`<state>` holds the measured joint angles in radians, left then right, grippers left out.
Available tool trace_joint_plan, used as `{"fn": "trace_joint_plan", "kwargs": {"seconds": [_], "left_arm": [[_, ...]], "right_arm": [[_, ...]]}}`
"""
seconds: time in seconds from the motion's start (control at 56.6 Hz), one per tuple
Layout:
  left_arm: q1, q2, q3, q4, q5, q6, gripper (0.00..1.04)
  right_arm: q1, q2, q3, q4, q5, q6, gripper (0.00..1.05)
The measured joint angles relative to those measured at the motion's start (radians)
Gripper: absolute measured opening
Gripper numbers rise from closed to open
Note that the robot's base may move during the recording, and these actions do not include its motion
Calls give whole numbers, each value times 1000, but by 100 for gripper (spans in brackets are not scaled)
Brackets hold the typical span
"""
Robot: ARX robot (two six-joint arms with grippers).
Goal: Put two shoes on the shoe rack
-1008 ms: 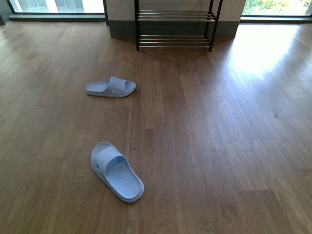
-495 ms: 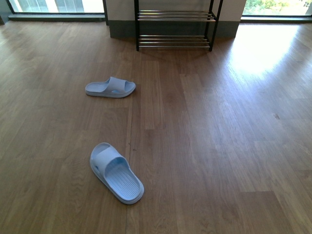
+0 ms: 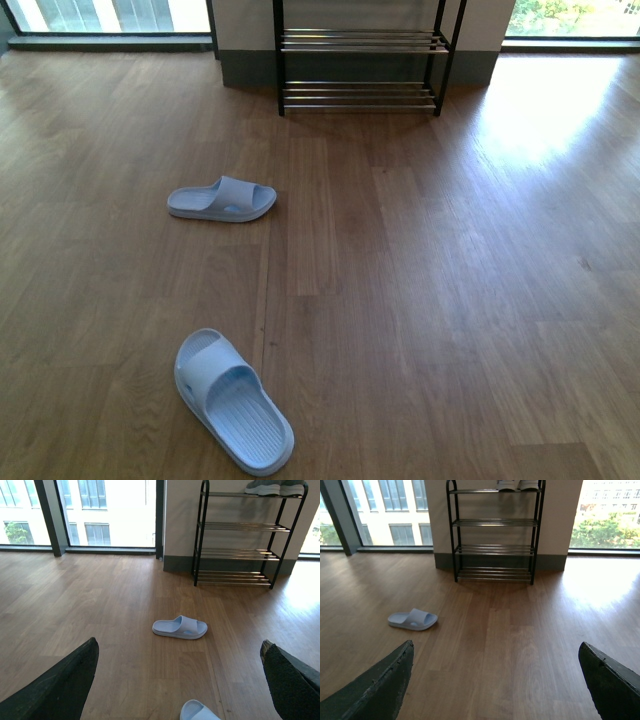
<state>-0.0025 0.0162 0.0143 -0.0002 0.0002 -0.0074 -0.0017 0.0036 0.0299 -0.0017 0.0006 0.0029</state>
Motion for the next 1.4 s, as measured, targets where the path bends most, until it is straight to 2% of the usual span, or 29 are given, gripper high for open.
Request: {"fn": "trace_joint_plan", "kwargs": {"seconds": [0.884,0.955,1.043,1.096,1.202,1.326,1.397], "left_arm": [[0,0,0,0,-2,0,95],[0,0,0,0,-2,0,95],[0,0,0,0,-1,0,95],[0,0,0,0,-1,0,95],[0,0,0,0,0,0,95],[0,0,0,0,-1,0,95],[0,0,0,0,0,0,95]], "right_arm": [[0,3,1,-2,-3,-2,96],[-21,110,10,-25,-46,-49,96],[-69,441,7,199,-121,-116,96],[-71,745,10,432,-136,-163,96],[-53,1134,50,694,-130,-217,96],[-15,1580,146,946,-114,-272,96],[7,1832,222,1039,-113,-306,96]]}}
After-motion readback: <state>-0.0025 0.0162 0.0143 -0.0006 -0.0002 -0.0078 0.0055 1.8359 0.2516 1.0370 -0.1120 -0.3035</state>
